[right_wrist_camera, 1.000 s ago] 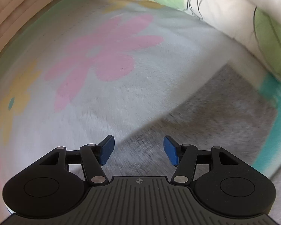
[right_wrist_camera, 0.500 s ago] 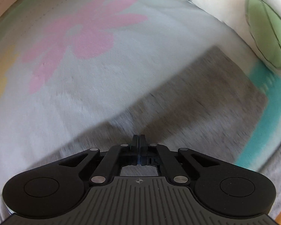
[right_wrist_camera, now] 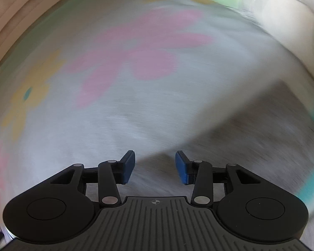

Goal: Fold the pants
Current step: 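Grasp the hem of the grey sweatpants legs with the right gripper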

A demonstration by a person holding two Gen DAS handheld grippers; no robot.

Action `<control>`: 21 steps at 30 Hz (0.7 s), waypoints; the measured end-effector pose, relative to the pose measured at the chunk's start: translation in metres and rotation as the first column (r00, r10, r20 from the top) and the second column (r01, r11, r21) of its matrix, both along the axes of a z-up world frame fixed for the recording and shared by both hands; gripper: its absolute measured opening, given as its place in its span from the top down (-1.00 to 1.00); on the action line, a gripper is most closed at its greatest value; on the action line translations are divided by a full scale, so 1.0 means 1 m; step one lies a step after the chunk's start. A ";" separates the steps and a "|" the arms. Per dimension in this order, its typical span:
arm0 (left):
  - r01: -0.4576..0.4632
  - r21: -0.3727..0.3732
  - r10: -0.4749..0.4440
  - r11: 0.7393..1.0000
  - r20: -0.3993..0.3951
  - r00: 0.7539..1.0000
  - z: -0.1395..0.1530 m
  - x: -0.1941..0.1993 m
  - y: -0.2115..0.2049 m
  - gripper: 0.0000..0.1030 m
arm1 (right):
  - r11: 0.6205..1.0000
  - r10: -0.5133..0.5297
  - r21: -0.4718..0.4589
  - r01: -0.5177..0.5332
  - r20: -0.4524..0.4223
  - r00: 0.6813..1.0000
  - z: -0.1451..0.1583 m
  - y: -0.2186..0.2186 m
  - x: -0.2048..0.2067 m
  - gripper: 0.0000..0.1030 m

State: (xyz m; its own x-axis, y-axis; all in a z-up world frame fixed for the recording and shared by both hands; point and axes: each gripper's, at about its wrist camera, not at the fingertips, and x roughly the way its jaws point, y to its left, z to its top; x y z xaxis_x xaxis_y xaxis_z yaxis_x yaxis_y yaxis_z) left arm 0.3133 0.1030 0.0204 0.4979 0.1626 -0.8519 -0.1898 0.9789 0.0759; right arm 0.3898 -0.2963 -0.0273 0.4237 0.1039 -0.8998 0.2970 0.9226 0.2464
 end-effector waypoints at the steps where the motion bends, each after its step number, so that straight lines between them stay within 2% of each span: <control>1: 0.001 -0.003 -0.001 1.000 -0.005 1.000 -0.001 0.001 0.000 -0.57 | 0.996 0.088 -0.001 -0.088 0.000 0.996 -0.003 0.008 0.007 0.20; 3: 0.004 -0.003 -0.004 1.000 -0.007 1.000 -0.002 0.002 0.001 -0.57 | 0.963 0.267 -0.041 -0.267 -0.014 0.964 -0.008 0.024 0.015 0.20; 6: 0.005 -0.003 -0.005 1.000 -0.007 1.000 -0.001 0.002 0.003 -0.57 | 0.877 0.443 -0.169 -0.449 -0.075 0.893 -0.017 0.040 0.020 0.19; 8: 0.006 -0.005 -0.006 1.000 -0.009 1.000 -0.002 0.001 0.005 -0.57 | 0.839 0.499 -0.183 -0.513 -0.119 0.859 -0.026 0.041 0.021 0.19; 10: 0.007 0.001 -0.007 1.000 -0.011 1.000 -0.003 0.001 0.006 -0.57 | 0.812 0.545 -0.180 -0.555 -0.105 0.832 -0.026 0.040 0.015 0.19; 11: 0.006 0.005 -0.006 1.000 -0.013 1.000 -0.004 0.001 0.007 -0.57 | 0.785 0.586 -0.175 -0.594 -0.104 0.804 -0.026 0.039 0.010 0.20; 12: 0.004 0.009 -0.003 1.000 -0.017 1.000 -0.005 0.002 0.008 -0.57 | 0.744 0.633 -0.187 -0.642 -0.111 0.766 -0.025 0.040 0.003 0.42; 13: -0.001 0.009 0.002 1.000 -0.021 1.000 -0.006 0.003 0.009 -0.57 | 0.708 0.666 -0.207 -0.675 -0.123 0.736 -0.024 0.042 -0.005 0.94; 14: -0.009 0.007 0.009 1.000 -0.025 1.000 -0.007 0.004 0.011 -0.57 | 0.690 0.684 -0.209 -0.693 -0.125 0.718 -0.022 0.042 -0.011 0.94; 19: -0.032 0.009 0.033 0.999 -0.037 0.999 -0.013 0.009 0.013 -0.57 | 0.651 0.733 -0.239 -0.721 -0.050 0.678 -0.005 0.034 -0.046 0.96; 21: -0.033 0.009 0.034 0.999 -0.045 0.998 -0.016 0.011 0.012 -0.57 | 0.624 0.755 -0.268 -0.734 -0.038 0.655 0.001 0.031 -0.067 0.96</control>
State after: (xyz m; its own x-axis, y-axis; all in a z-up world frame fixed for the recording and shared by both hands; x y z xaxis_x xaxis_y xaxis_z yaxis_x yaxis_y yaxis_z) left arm 0.3241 0.1154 0.0047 0.4529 0.1856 -0.8720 -0.2188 0.9713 0.0930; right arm 0.3231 -0.2650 -0.0267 0.3616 0.2018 -0.9102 -0.5270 0.8496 -0.0210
